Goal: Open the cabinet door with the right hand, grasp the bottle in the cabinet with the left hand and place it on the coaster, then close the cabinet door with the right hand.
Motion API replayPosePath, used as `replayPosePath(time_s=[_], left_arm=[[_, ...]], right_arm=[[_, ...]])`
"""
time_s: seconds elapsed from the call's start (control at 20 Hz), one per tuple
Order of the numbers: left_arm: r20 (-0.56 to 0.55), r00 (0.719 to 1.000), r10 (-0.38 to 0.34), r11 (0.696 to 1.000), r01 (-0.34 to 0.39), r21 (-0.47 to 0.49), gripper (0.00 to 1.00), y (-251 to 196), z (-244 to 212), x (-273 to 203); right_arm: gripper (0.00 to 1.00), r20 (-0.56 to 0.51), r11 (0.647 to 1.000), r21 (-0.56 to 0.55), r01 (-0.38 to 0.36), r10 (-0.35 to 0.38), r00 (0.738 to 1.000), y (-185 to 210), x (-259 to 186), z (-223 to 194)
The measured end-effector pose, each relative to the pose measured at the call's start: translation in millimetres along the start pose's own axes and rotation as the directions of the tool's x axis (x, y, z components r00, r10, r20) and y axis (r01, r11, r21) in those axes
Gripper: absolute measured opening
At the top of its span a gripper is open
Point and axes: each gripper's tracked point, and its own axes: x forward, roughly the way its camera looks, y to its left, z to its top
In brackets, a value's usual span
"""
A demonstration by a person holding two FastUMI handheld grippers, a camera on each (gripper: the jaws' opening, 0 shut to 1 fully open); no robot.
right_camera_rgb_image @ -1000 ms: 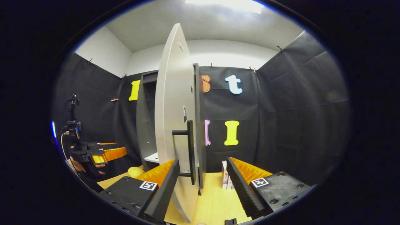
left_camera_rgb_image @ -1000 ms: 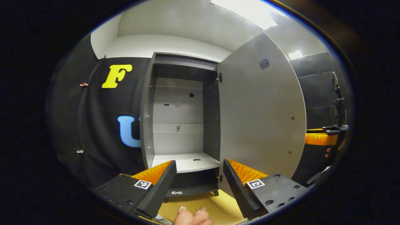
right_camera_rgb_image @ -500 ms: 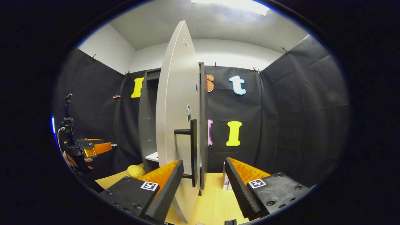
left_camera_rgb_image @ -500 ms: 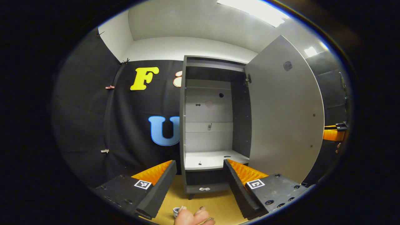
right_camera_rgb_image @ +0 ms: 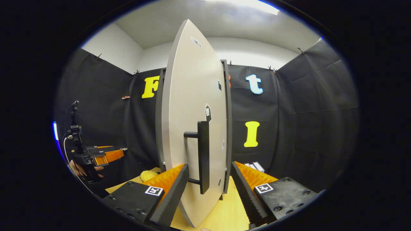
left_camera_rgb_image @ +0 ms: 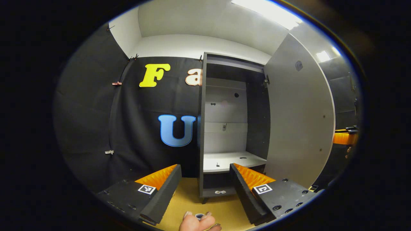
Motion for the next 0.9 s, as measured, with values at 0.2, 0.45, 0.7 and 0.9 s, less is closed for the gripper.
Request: replayPosePath(time_s=[0.2, 0.45, 0.7, 0.9], left_arm=[[0.008, 1.000, -0.014, 1.000, 0.014, 0.014, 0.94, 34, 0, 8], [0.014, 0.999, -0.044, 0.999, 0.044, 0.005, 0.95, 71, -2, 20], [0.018, 0.997, -0.073, 0.997, 0.073, -0.003, 0.95, 96, -5, 26], [0.015, 0.996, -0.086, 0.996, 0.086, -0.013, 0.95, 108, -7, 29]], right_arm=[[0.86, 0.029, 0.998, -0.061, 0.022, -0.021, 0.999, 33, 15, 0], [0.86, 0.075, 0.993, -0.108, 0.054, -0.047, 0.996, 75, 36, 4], [0.94, 0.163, 0.987, -0.134, 0.092, -0.070, 0.984, 104, 46, 23], [0.94, 0.147, 0.983, -0.149, 0.104, -0.082, 0.986, 117, 44, 14]])
